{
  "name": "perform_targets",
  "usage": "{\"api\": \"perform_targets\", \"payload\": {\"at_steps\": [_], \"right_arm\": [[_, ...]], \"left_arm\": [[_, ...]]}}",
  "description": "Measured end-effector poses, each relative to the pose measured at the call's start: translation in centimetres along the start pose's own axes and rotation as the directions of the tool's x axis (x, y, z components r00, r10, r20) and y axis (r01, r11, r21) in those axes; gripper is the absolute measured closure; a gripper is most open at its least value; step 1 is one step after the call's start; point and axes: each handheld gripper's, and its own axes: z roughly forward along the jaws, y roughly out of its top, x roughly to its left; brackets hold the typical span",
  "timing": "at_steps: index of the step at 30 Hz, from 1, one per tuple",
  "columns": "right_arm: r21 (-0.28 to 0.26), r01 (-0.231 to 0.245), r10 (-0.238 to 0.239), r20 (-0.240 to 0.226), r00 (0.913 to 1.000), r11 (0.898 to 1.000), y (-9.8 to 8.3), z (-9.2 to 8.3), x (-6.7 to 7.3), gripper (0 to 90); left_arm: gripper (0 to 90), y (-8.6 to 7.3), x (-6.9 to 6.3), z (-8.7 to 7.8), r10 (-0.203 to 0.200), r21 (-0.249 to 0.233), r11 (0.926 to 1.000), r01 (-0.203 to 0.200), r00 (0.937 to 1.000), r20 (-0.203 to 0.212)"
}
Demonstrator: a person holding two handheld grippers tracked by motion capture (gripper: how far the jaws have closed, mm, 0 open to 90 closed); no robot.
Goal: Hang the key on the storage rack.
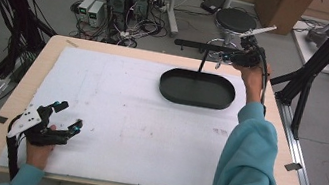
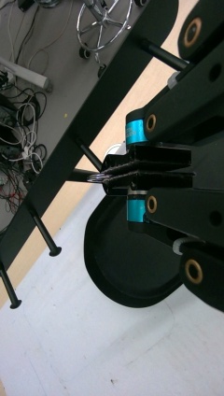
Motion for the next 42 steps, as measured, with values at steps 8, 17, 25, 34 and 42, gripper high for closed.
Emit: {"api": "perform_targets", "payload": {"at_steps": [8,17,25,34,42], "right_arm": [[-0.006,0.01,-0.01,0.045,0.9989,1.0,0.1,0.3,0.1,88.1],[-0.082,-0.079,0.091,0.15,0.9845,0.994,0.0,0.4,0.1,48.5],[-0.196,-0.146,0.165,0.085,0.9827,0.97,-0.8,-1.0,1.5,0.6],[-0.283,-0.071,0.073,-0.002,0.9973,0.957,-2.6,-4.0,5.3,0.7],[-0.36,-0.036,0.002,-0.093,0.9957,0.932,-9.6,-5.5,8.7,0.7]], "left_arm": [[12.3,0.0,0.0,0.0,-0.001,0.0,1.0,0.001,1.0,0.0],[12.4,0.0,0.0,0.0,-0.002,0.002,1.0,0.002,1.0,0.0],[12.3,0.0,0.0,0.0,-0.008,0.003,1.0,0.008,1.0,-0.002],[12.3,0.0,0.0,0.0,-0.001,-0.001,1.0,0.001,1.0,-0.002],[12.3,0.0,0.1,0.1,-0.009,0.007,0.9999,0.009,0.9999,-0.004]]}}
